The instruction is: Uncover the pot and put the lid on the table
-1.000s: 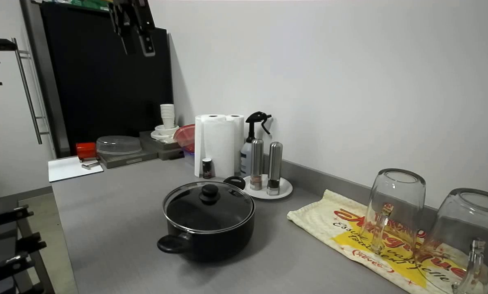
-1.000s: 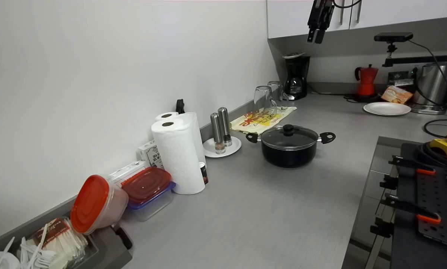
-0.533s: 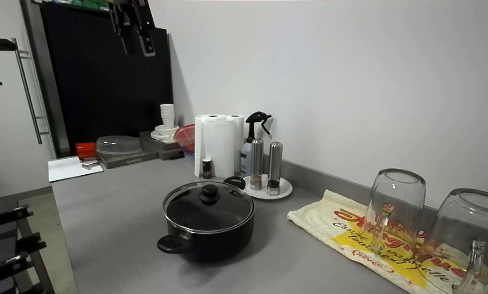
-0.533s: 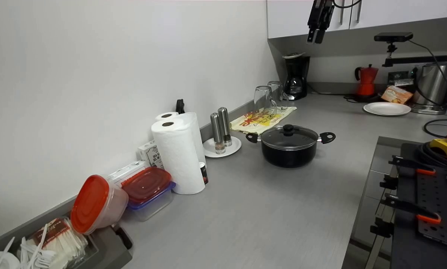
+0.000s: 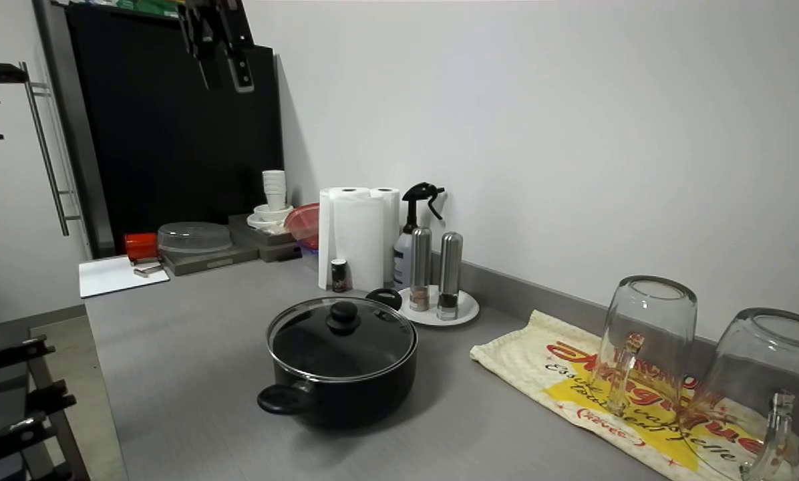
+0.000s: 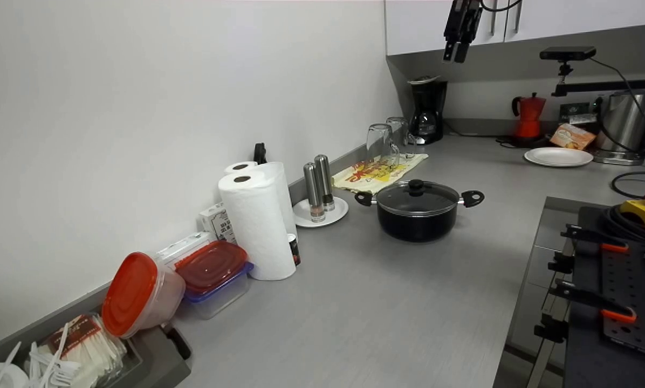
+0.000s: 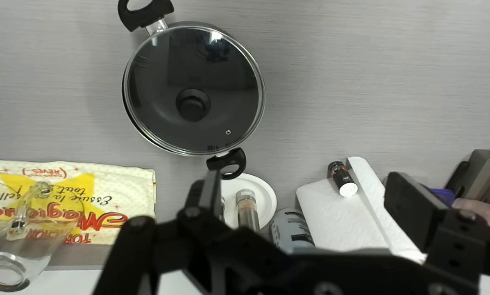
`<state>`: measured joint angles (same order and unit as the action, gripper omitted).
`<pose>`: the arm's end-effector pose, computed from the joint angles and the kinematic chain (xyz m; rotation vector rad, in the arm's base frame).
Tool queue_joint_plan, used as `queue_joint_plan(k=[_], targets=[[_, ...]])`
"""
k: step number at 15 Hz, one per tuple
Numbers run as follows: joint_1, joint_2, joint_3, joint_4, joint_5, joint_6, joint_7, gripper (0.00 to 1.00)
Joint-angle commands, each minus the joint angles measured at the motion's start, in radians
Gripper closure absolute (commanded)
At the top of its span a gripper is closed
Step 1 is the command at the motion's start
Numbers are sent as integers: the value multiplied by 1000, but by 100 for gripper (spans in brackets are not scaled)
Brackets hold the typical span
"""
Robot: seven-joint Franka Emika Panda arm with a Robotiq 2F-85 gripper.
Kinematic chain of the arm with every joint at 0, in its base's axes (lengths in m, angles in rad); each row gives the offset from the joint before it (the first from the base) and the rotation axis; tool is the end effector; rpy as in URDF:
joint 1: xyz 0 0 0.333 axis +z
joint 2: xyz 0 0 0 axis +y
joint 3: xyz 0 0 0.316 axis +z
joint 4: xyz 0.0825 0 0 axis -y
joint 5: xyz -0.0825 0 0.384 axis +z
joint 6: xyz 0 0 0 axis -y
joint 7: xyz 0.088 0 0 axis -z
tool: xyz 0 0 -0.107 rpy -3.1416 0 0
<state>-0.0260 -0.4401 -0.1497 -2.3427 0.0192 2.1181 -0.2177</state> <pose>0.4321 -0.0816 0.5190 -3.0823 -0.0633 -0.3441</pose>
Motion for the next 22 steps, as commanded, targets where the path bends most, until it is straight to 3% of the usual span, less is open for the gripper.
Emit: queue_joint_plan(k=[1,22], targets=[[-8,1,7,1,4,-2,-3,0],[-8,-9,7,-2,4,-5,-4,0]])
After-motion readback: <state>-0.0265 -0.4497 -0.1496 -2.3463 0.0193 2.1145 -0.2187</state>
